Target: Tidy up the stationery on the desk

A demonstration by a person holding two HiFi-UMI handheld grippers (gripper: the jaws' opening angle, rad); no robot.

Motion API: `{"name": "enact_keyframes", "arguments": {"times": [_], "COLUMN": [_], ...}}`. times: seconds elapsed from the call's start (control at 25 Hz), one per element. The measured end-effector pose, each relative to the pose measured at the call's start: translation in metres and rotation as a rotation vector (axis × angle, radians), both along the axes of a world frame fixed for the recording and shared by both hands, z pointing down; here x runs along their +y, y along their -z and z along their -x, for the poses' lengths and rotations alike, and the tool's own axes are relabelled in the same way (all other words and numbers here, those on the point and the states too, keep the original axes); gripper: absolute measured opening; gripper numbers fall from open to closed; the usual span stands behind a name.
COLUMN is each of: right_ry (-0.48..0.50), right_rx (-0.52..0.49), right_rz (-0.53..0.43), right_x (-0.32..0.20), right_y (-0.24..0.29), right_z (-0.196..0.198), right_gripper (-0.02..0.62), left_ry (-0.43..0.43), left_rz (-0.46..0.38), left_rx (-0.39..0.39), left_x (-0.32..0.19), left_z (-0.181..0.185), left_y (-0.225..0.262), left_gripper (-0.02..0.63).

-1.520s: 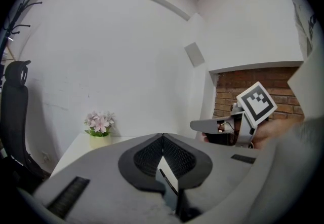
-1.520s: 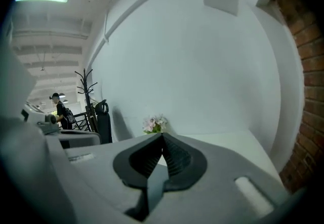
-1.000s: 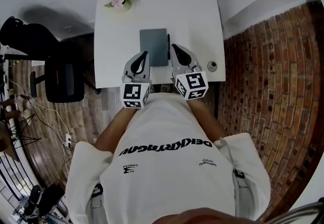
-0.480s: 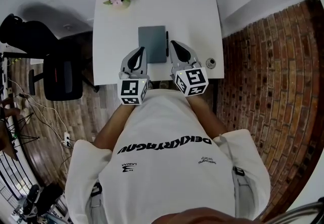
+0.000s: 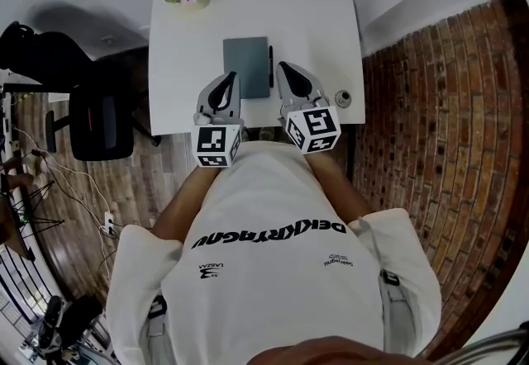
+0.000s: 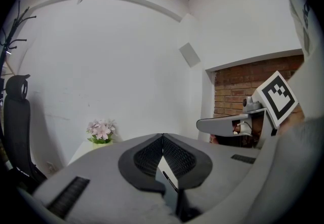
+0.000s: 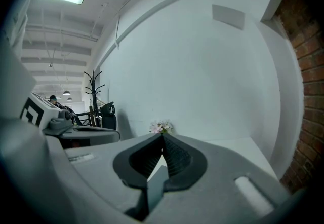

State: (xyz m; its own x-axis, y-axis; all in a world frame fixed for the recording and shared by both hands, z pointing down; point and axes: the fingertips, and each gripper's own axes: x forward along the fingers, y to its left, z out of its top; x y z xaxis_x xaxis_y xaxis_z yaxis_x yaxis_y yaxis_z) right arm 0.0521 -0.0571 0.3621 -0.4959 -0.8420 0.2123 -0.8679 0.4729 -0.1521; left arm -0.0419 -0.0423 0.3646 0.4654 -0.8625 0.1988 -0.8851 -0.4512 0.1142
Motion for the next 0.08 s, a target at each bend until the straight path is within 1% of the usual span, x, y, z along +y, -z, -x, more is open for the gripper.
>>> {"name": "enact_keyframes", "arguments": {"times": [0.08], "right_ry": [0.0], "right_rx": [-0.001], "right_rz": [-0.001], "right_x": [-0.0002], "right_y": [-0.0006], "right_z": [-0.002], "right_gripper": [-0.003], "left_ry": [-0.001], "left_rz": [0.0], "left_rx": [-0.003], "left_x": [0.0], "left_z": [-0.0019], "left_y": [-0.0007], "left_gripper": [-0.002]}}
